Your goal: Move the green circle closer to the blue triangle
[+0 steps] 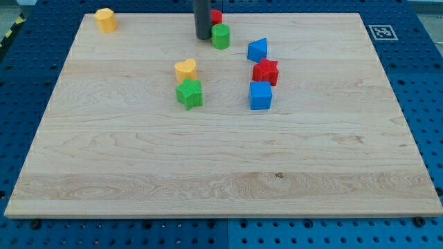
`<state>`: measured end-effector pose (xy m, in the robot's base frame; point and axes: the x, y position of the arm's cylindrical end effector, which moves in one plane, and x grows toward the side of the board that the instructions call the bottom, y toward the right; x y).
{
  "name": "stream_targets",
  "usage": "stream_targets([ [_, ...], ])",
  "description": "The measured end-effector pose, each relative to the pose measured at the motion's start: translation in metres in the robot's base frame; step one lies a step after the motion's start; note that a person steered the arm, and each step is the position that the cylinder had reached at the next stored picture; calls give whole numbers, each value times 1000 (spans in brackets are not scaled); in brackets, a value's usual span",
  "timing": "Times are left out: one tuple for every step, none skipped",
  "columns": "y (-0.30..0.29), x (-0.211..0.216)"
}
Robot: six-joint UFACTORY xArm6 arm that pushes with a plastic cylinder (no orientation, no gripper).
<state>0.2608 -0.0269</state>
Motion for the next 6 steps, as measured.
stream_targets([
  [23, 7],
  [34, 22],
  [51, 27],
  [60, 38],
  [67, 52],
  [89, 59],
])
